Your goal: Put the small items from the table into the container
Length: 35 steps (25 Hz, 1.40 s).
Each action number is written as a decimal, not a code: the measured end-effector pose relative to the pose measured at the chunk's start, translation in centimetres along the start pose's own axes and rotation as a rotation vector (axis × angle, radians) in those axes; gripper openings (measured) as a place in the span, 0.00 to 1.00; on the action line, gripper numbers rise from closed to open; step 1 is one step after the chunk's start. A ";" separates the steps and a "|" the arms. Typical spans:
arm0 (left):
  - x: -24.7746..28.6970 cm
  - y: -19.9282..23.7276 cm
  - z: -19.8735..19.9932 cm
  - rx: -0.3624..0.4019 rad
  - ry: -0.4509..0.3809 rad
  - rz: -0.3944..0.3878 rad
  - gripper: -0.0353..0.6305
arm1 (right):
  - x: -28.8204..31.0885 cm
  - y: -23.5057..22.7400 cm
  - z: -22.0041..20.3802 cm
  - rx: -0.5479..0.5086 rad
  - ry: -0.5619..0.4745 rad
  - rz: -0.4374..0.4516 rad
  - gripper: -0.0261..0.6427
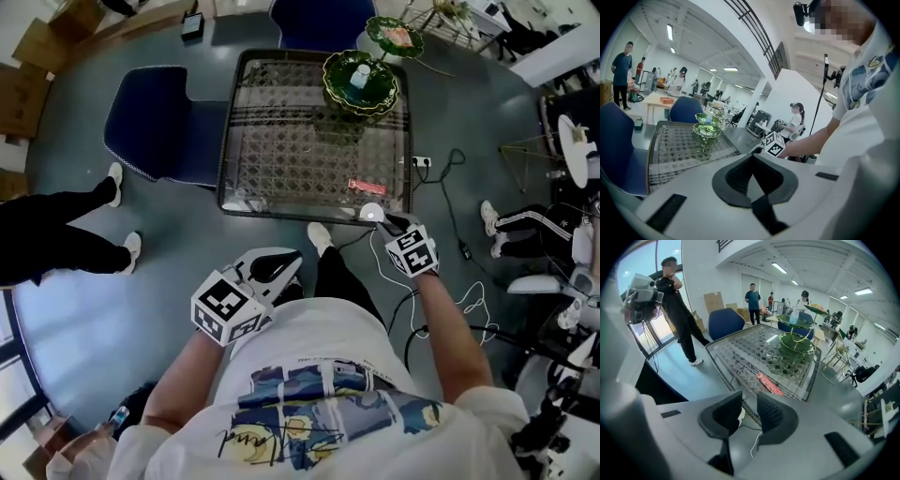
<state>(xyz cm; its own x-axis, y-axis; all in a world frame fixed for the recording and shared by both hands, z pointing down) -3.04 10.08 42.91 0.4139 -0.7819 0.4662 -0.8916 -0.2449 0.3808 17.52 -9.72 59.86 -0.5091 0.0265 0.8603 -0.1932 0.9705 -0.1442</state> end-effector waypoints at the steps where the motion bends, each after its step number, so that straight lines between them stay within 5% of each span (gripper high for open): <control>1: 0.0 -0.1 -0.1 0.003 0.002 -0.002 0.06 | 0.2 0.2 -0.1 -0.008 0.006 0.002 0.16; 15: 0.6 1.5 1.3 -0.035 -0.004 0.096 0.07 | 6.2 -4.5 1.9 -0.230 0.151 0.031 0.16; 22: 2.2 2.3 3.4 -0.071 0.000 0.186 0.07 | 10.9 -7.5 1.7 -0.375 0.257 0.097 0.25; 35: 6.1 3.0 6.4 -0.115 0.008 0.247 0.07 | 14.0 -10.0 0.9 -0.382 0.293 0.252 0.23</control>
<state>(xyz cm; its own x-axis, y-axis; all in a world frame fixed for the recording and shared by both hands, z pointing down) -4.36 0.90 41.84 0.1879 -0.8051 0.5626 -0.9392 0.0203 0.3427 11.61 -19.22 72.88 -0.2343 0.2826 0.9302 0.2512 0.9419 -0.2229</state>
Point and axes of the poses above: the fingertips, and each gripper's own axes: x forward along the fingers, y to its left, z out of its top, the point moved 6 cm from there along -x, backward along the fingers, and after that the axes turned 8 degrees about z, right-handed, at the moved point
